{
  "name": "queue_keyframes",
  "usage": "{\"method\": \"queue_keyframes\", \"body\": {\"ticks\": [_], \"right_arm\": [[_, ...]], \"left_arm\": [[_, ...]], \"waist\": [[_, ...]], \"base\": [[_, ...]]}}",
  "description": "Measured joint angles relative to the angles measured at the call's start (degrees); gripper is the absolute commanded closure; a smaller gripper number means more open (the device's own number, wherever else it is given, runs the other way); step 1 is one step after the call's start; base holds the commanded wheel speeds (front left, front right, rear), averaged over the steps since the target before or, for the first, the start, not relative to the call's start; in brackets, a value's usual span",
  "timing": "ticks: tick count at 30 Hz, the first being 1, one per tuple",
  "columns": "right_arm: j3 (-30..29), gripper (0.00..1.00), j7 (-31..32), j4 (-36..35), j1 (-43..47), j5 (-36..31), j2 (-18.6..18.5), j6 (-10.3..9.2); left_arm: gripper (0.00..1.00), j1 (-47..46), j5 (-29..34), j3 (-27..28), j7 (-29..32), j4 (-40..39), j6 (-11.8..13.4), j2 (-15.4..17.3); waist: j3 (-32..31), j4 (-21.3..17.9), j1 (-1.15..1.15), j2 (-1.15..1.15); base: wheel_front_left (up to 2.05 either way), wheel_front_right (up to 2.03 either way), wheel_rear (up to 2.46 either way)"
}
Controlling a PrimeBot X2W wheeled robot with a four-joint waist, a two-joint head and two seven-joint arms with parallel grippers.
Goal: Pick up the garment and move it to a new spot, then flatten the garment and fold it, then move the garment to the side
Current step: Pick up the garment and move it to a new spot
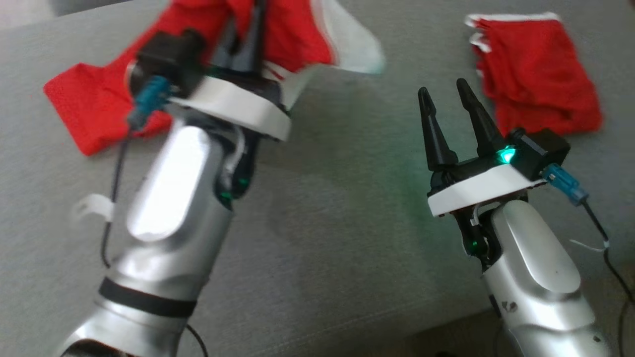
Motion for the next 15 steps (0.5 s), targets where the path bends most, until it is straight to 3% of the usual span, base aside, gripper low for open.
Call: {"method": "queue_keyframes", "body": {"ticks": [2,3,4,5,11,15], "right_arm": [[-0.01,0.00,0.00,-0.09,-0.01,0.93,0.03,0.00],[-0.05,0.00,0.00,-0.14,-0.01,1.25,0.04,0.00],[-0.09,0.00,0.00,-0.16,-0.01,1.45,0.04,0.00],[-0.10,0.00,0.00,-0.16,0.00,1.46,0.04,0.00],[-0.87,0.00,0.00,0.23,0.37,1.79,0.18,0.00],[-2.49,0.00,0.00,0.74,1.64,0.90,0.26,0.00]], "left_arm": [[1.00,-0.20,-1.66,-3.09,0.00,0.12,1.25,0.00],[0.63,-0.19,-1.94,-4.25,0.00,0.56,1.85,0.00],[0.12,-0.18,-2.23,-5.39,0.00,1.23,2.34,0.00],[0.00,-0.07,-2.27,-6.25,0.00,2.19,2.60,0.00],[0.00,7.07,-1.82,-4.08,0.01,5.61,5.37,0.22],[0.00,16.43,2.52,3.45,0.01,3.37,7.60,0.41]], "waist": [[0.37,-1.84,0.00,0.00],[0.60,-2.61,0.00,0.00],[0.84,-3.22,0.00,0.00],[1.11,-3.66,0.00,0.00],[1.05,-2.88,0.00,0.00],[-0.35,-0.24,0.00,0.00]], "base": [[0.00,0.00,0.00],[0.00,0.00,0.00],[0.00,0.00,0.00],[0.00,0.00,0.00],[0.00,0.00,0.00],[0.00,0.00,0.00]]}}
